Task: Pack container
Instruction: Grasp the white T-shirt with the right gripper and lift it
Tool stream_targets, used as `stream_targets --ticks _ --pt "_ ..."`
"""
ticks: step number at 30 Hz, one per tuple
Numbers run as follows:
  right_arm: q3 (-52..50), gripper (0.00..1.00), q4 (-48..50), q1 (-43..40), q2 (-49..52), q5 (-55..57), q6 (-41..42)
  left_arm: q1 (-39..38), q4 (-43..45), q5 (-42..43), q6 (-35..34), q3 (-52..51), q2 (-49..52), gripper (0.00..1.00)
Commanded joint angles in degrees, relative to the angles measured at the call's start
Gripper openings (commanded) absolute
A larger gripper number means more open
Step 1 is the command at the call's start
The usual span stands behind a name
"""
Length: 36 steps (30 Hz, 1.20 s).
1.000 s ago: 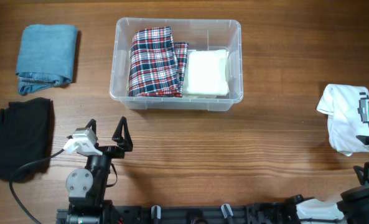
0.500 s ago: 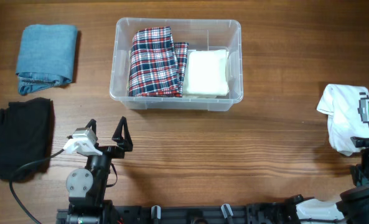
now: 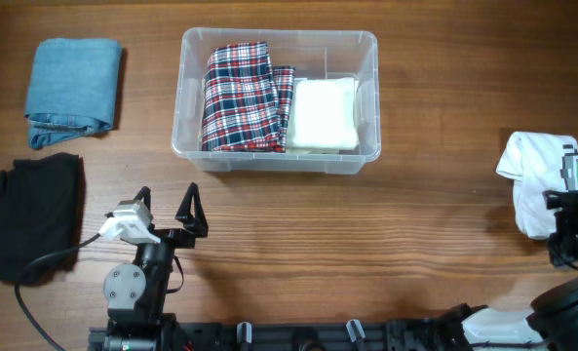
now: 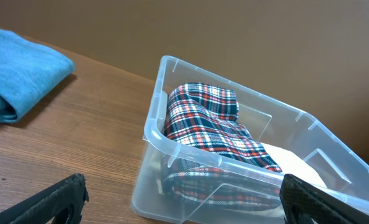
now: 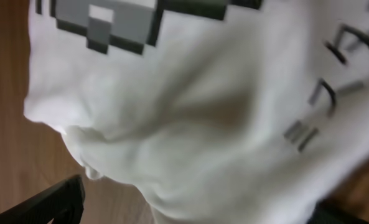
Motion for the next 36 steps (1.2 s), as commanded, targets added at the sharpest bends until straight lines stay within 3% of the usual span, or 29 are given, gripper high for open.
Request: stream_targets --ticks 1,5,9,16,22,36 --pt "-1.9 0.94 1.7 1.5 7.4 3.5 2.9 0.4 -0.3 -0.2 -0.1 -0.2 -0.4 1.0" --pt "-1.9 0.85 4.7 1.7 10.6 3.5 2.9 0.4 -0.3 -0.2 -0.1 -0.2 -0.4 1.0" --pt "-1.9 0.68 5.9 1.7 11.1 3.5 2.9 0.4 -0.3 -0.2 -0.1 -0.2 -0.4 1.0" --pt "-1.9 0.26 8.4 1.7 11.0 0.5 2.7 0.4 -0.3 -0.2 -0.1 -0.2 -0.4 1.0" --pt "-1.4 0.04 11.0 1.7 10.9 -6.5 2.9 0.4 -0.3 -0.2 -0.1 -0.2 -0.4 1.0" --pt "8.1 0.04 2.9 11.3 -2.1 -8.8 2.9 0.4 -0.3 -0.2 -0.1 -0.2 -0.4 1.0"
